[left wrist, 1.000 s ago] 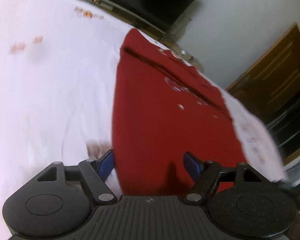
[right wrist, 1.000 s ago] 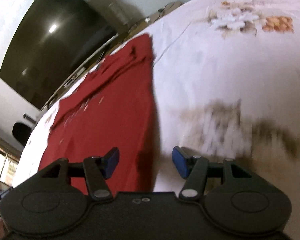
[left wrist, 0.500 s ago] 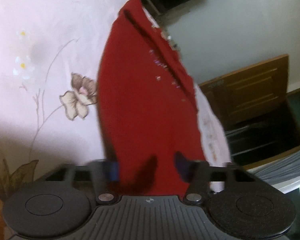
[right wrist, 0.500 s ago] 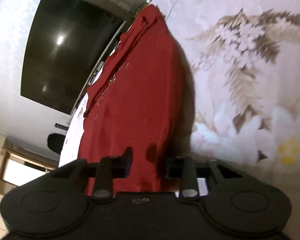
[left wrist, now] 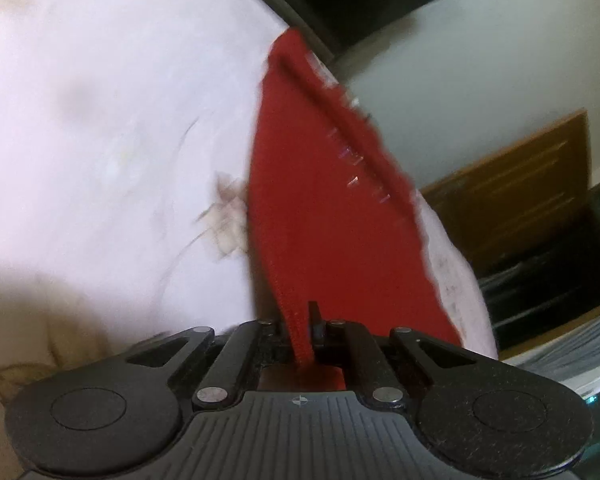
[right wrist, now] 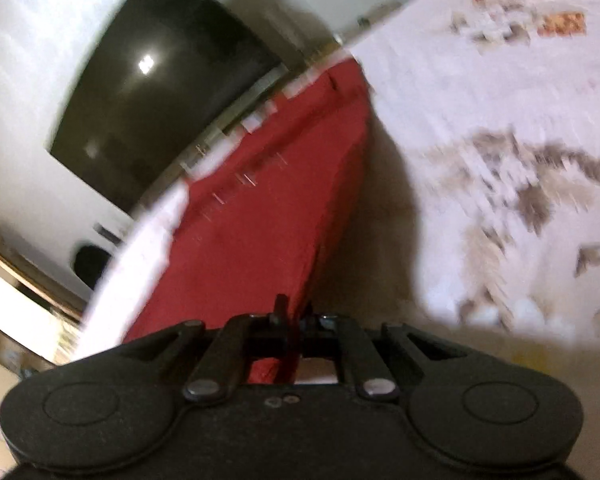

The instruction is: Fold small clothes

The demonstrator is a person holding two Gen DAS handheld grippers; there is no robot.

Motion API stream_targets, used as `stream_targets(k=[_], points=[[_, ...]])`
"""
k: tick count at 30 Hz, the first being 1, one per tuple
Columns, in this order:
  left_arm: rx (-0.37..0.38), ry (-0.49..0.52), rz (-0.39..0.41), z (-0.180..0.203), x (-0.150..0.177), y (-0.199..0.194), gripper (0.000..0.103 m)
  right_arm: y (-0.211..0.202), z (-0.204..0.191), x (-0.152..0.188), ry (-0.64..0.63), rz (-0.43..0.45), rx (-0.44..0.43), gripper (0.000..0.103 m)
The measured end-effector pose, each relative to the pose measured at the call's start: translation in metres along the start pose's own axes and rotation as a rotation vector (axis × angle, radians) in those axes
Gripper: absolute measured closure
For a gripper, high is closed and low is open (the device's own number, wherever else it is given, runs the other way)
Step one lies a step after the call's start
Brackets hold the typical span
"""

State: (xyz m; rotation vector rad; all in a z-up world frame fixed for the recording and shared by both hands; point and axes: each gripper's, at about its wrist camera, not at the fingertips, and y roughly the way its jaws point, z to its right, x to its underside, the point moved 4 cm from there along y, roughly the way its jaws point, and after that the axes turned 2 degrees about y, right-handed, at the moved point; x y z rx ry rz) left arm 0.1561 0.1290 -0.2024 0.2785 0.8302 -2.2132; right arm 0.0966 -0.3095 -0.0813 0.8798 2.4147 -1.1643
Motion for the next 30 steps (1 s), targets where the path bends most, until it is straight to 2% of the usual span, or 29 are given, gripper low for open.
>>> stream_targets(k=[1,2,4,12,15,20,24,30], points=[[0.010,-0.014,0.007,-0.002,-0.001,0.000,0.099,0.010,0.007,0.006,-0.007,-0.037,0.044,0.099],[0.005,-0.021,0.006,-0.001,-0.003,0.000,0.099,0.017,0.013,0.010,0.016,-0.043,0.040,0.098],[-0.002,-0.007,0.008,0.002,-0.002,-0.002,0.099,0.015,0.013,0.006,0.047,-0.031,0.035,0.098],[0.018,-0.026,0.053,0.000,-0.006,-0.011,0.099,0.010,-0.005,-0.006,-0.021,0.020,0.064,0.098],[0.042,-0.017,0.103,0.009,-0.016,-0.012,0.100,0.009,-0.010,-0.017,-0.055,0.039,0.065,0.098],[0.099,0.054,0.172,0.043,-0.058,-0.020,0.100,0.003,-0.029,-0.049,-0.121,0.102,0.043,0.098],[0.130,0.107,0.217,0.072,-0.097,-0.020,0.100,-0.002,-0.055,-0.088,-0.184,0.175,0.003,0.098],[0.099,0.168,0.242,0.104,-0.141,-0.001,0.099,0.011,-0.073,-0.136,-0.249,0.222,-0.031,0.098]])
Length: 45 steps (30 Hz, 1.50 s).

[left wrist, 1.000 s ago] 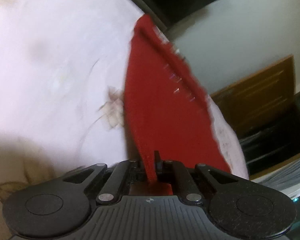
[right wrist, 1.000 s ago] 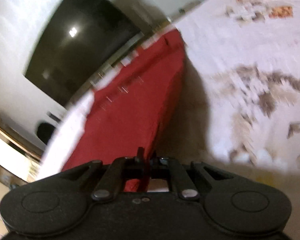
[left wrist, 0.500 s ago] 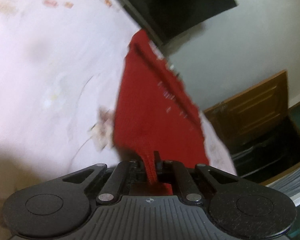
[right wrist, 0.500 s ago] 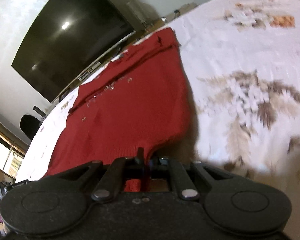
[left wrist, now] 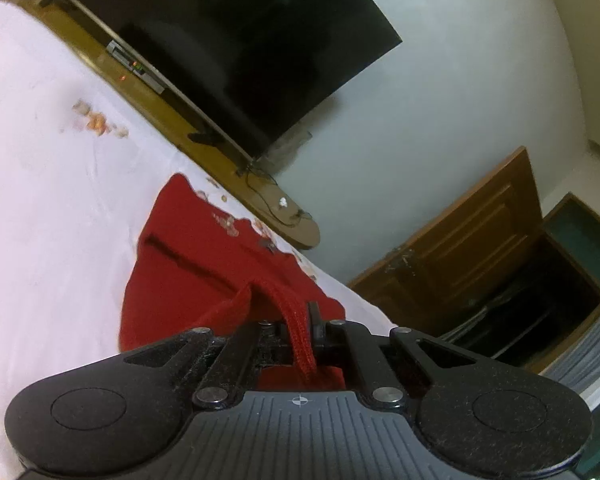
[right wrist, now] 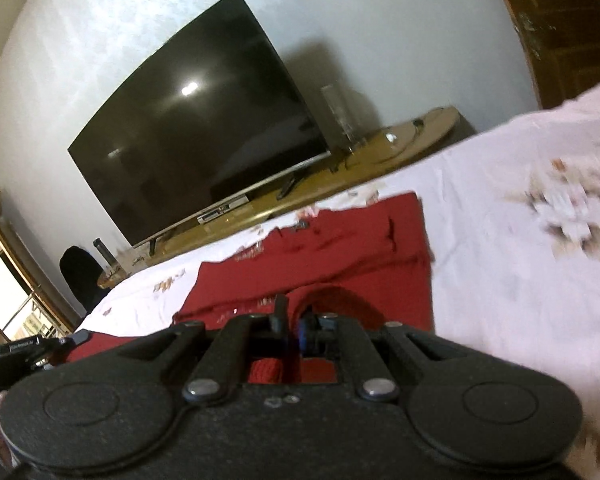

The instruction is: Fold small clothes

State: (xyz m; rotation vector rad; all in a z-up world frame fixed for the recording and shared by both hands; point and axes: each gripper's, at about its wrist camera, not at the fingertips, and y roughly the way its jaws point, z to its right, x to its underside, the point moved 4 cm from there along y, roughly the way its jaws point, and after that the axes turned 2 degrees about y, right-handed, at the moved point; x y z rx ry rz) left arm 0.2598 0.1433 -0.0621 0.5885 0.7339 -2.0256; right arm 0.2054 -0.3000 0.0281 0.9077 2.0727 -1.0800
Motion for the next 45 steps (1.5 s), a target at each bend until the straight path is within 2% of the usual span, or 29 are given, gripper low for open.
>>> stream_targets(k=[3,7,15,29,36,43,45], points=[[-0.021,0.067,0.001,0.010,-0.016,0.014,0.099,0.015,0.006,-0.013,-0.015,0.003,0.001,0.098],[-0.111,0.230,-0.001,0.029,-0.036,0.037,0.099,0.033,0.011,-0.026,-0.036,0.002,0.006,0.098],[-0.166,0.331,-0.005,0.040,-0.064,0.074,0.099,0.067,0.024,-0.052,-0.057,0.015,0.011,0.098],[-0.195,0.364,-0.049,0.014,-0.093,0.145,0.099,0.140,0.051,-0.081,-0.045,0.001,0.011,0.098],[-0.221,0.289,-0.093,-0.016,-0.100,0.198,0.099,0.179,0.080,-0.091,0.017,-0.038,0.014,0.097],[-0.276,0.273,-0.155,-0.052,-0.096,0.250,0.099,0.232,0.104,-0.088,0.042,-0.103,0.027,0.097],[-0.281,0.247,-0.169,-0.066,-0.093,0.262,0.099,0.252,0.113,-0.084,0.058,-0.141,0.033,0.092]])
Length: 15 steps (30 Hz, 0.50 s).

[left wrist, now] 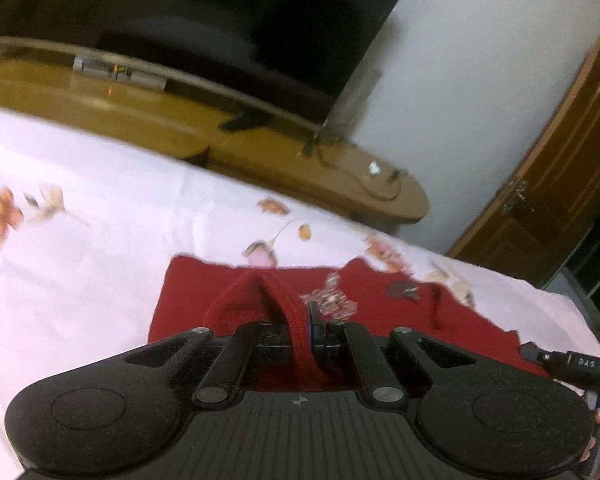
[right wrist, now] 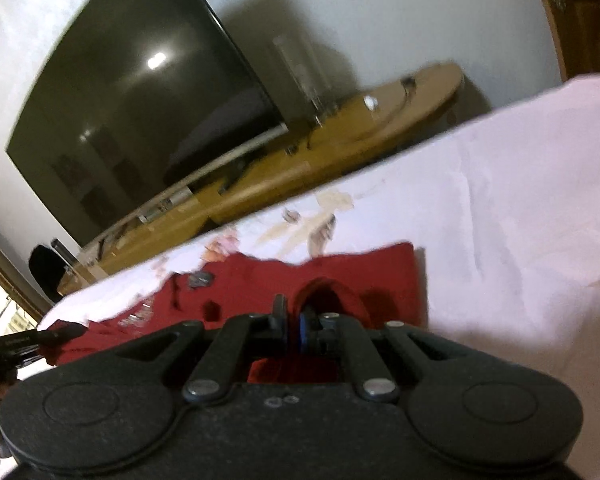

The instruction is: Fold small clothes

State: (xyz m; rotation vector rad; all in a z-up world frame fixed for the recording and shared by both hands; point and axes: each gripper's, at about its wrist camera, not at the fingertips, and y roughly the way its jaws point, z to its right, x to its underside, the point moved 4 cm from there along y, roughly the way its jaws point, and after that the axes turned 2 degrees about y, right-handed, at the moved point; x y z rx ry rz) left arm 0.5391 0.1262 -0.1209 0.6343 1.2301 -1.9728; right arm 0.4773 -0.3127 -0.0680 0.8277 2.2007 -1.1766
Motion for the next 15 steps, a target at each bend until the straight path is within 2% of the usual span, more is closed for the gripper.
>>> stream_targets(k=[1,3,4,5,6,7,8,9,11,13,15], points=[[0.006,-0.013,0.010,-0.003,0.002,0.005,0.099,0.009,0.004,0.001,0.010,-0.016,-0.006,0.090],[0.026,-0.051,0.060,-0.009,0.005,0.005,0.088,0.011,0.007,0.002,-0.009,0.012,-0.015,0.085],[0.028,-0.060,0.094,-0.010,0.007,0.003,0.068,0.009,0.007,0.002,-0.019,0.032,-0.018,0.078],[0.020,-0.065,0.139,-0.011,0.008,-0.001,0.029,0.006,0.005,0.002,-0.025,0.054,-0.020,0.062],[0.002,-0.066,0.180,-0.011,0.008,-0.004,0.011,0.002,0.005,0.001,-0.030,0.088,-0.015,0.048],[-0.010,-0.069,0.220,-0.011,0.008,-0.007,0.003,-0.002,0.005,0.001,-0.036,0.124,-0.006,0.019],[0.003,-0.079,0.231,-0.012,0.007,-0.007,0.003,-0.006,0.005,0.000,-0.041,0.162,0.008,0.013],[0.009,-0.084,0.213,-0.013,0.007,-0.004,0.004,-0.007,0.008,-0.002,-0.029,0.178,0.001,0.015],[-0.025,-0.047,0.179,-0.011,0.008,0.001,0.018,-0.004,0.015,-0.005,-0.001,0.163,-0.015,0.029],[-0.041,-0.013,0.125,-0.008,0.010,0.009,0.029,-0.002,0.015,-0.004,-0.017,0.141,-0.025,0.035],[-0.055,0.024,0.076,-0.005,0.010,0.017,0.033,0.002,0.014,-0.003,-0.038,0.115,-0.013,0.037]])
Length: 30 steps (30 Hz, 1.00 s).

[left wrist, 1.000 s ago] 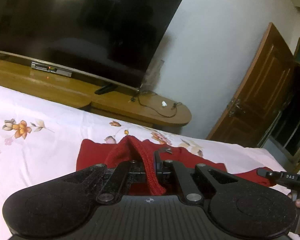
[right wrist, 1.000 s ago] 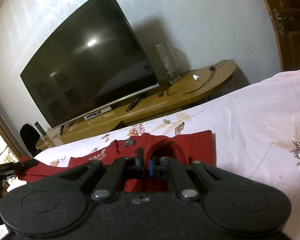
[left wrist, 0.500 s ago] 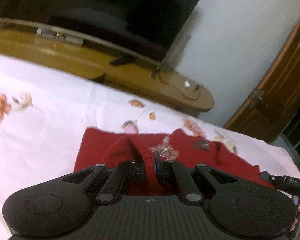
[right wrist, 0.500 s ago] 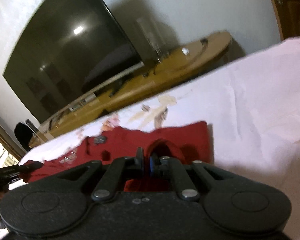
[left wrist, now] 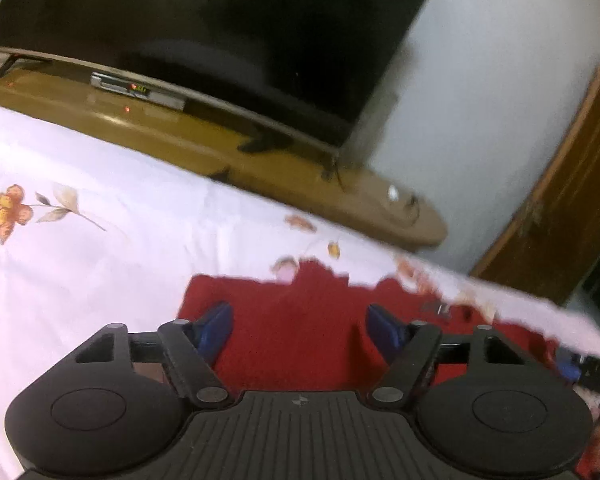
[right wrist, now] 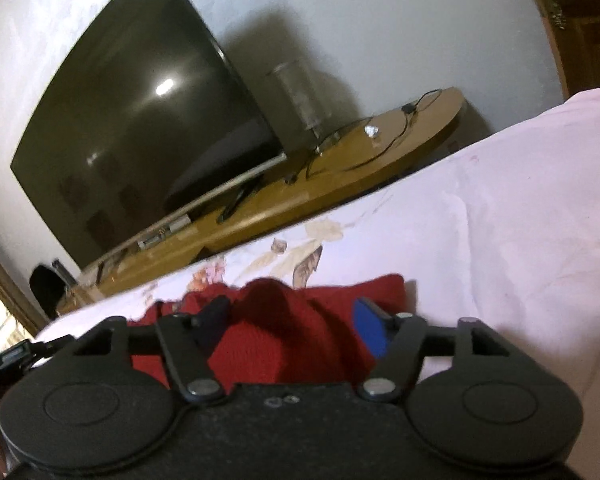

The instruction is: Fold small clothes

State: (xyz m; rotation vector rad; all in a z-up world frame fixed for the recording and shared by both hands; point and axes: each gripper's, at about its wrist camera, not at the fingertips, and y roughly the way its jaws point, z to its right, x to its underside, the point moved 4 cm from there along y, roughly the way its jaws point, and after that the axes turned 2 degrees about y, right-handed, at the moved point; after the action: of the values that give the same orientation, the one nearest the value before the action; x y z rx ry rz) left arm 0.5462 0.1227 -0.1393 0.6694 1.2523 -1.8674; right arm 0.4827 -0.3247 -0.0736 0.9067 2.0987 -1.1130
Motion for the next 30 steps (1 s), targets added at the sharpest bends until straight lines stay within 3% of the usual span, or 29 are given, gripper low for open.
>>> stream_targets(k=[4,6,11,13,16,18,20,22,24,26,28,30], points=[[-0.055,0.150,-0.067,0.016,-0.004,0.011,0.035,0.012,-0.010,0.004,-0.111,-0.053,0.040,0.037],[-0.077,0.206,-0.082,0.022,-0.004,0.013,0.040,0.009,-0.021,0.003,-0.200,-0.030,0.050,0.037],[-0.075,0.160,-0.063,0.011,-0.008,0.009,0.059,-0.007,-0.017,-0.011,-0.110,0.064,-0.030,0.033],[-0.071,0.160,-0.059,0.011,-0.007,0.007,0.060,-0.003,-0.020,-0.009,-0.133,0.029,-0.047,0.035],[-0.075,0.175,-0.052,0.013,-0.005,0.009,0.064,0.009,-0.021,-0.005,-0.182,-0.025,-0.002,0.036],[-0.073,0.172,-0.036,0.013,-0.004,0.007,0.075,0.023,-0.022,0.001,-0.213,-0.093,0.040,0.046],[-0.074,0.172,0.008,0.013,-0.005,0.002,0.097,0.033,-0.029,0.009,-0.284,-0.129,0.082,0.071],[-0.073,0.187,0.077,0.018,-0.006,-0.007,0.097,0.034,-0.035,0.011,-0.334,-0.119,0.099,0.083],[-0.042,0.199,0.179,0.025,-0.009,-0.024,0.098,0.028,-0.040,0.008,-0.352,-0.083,0.111,0.085],[-0.049,0.203,0.226,0.028,-0.016,-0.031,0.098,0.016,-0.046,0.003,-0.362,-0.016,0.103,0.087],[-0.074,0.201,0.227,0.027,-0.020,-0.028,0.098,0.010,-0.047,-0.002,-0.355,0.025,0.102,0.090],[-0.132,0.188,0.176,0.020,-0.019,-0.015,0.097,0.013,-0.042,-0.005,-0.348,0.037,0.128,0.091]])
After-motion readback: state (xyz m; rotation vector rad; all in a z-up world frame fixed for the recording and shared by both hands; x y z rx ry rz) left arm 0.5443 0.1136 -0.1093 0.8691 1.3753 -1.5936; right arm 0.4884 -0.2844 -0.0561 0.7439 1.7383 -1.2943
